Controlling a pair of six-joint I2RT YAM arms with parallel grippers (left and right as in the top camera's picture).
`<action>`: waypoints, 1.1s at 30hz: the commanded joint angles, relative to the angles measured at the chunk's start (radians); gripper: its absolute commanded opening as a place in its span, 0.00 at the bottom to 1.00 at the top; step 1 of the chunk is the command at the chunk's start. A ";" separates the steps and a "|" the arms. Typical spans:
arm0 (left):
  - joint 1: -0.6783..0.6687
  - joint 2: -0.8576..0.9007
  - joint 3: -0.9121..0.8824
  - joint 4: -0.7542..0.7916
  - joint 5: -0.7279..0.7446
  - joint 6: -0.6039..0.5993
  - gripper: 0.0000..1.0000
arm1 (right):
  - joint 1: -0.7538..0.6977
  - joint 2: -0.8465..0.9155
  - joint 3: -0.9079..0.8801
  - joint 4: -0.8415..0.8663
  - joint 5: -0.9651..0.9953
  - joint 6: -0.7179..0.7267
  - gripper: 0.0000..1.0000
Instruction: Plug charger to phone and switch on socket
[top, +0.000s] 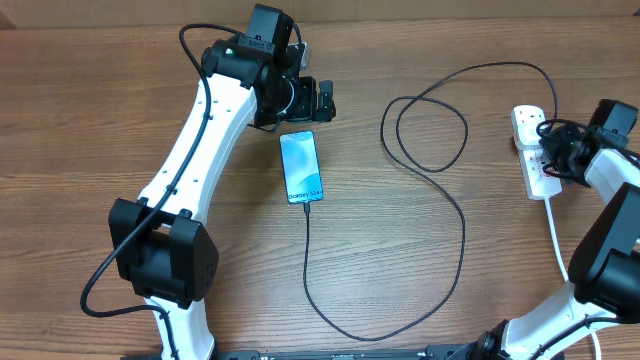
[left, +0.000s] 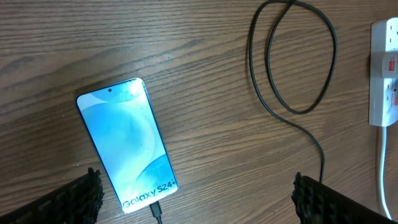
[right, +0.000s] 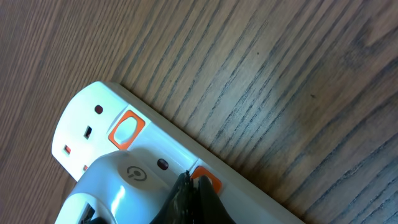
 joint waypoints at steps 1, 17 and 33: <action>-0.013 -0.023 0.020 0.000 -0.009 0.019 1.00 | 0.053 0.016 -0.023 0.000 -0.115 -0.024 0.04; -0.013 -0.023 0.019 -0.009 -0.009 0.019 1.00 | 0.113 0.016 -0.060 -0.005 -0.218 -0.106 0.04; -0.013 -0.023 0.019 -0.031 -0.009 0.020 1.00 | 0.115 0.012 -0.058 -0.072 -0.308 -0.154 0.04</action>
